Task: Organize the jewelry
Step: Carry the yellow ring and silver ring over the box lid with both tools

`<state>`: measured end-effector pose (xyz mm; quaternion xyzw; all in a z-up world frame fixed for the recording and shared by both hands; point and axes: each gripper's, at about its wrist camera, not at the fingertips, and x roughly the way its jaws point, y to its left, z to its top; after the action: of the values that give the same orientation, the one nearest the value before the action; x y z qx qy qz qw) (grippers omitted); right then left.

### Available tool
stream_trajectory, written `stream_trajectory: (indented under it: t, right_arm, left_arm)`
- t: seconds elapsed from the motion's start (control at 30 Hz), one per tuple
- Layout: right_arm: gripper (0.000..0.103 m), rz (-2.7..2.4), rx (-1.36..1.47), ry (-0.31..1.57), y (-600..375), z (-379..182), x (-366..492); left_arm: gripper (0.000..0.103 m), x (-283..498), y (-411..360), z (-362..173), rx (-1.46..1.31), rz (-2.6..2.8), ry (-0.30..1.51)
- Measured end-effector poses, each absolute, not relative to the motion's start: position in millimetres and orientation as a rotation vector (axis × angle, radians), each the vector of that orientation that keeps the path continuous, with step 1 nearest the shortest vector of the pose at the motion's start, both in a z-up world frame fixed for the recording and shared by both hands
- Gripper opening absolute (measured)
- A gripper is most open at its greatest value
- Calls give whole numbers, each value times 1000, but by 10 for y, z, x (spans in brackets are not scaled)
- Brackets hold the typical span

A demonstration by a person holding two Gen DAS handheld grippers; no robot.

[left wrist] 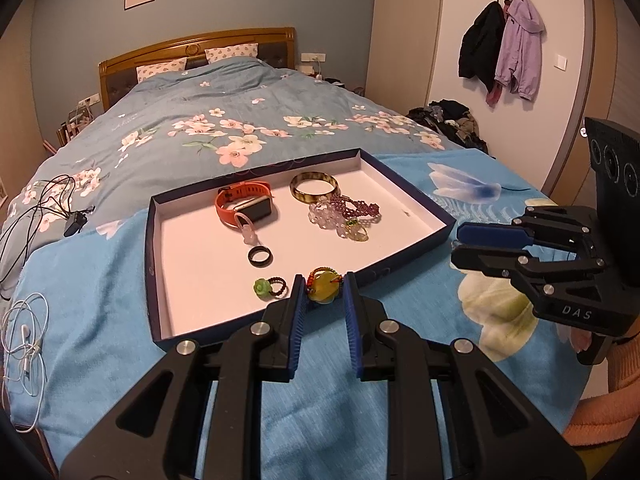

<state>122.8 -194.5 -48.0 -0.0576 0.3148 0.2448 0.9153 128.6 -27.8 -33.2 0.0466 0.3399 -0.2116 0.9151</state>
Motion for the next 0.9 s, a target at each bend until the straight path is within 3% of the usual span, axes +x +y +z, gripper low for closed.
stream_trajectory:
  t: [0.9]
  right_arm:
    - [19, 482, -113, 645, -1880, -456, 1673]
  left_arm:
    - [19, 1537, -203, -360, 83, -382, 702]
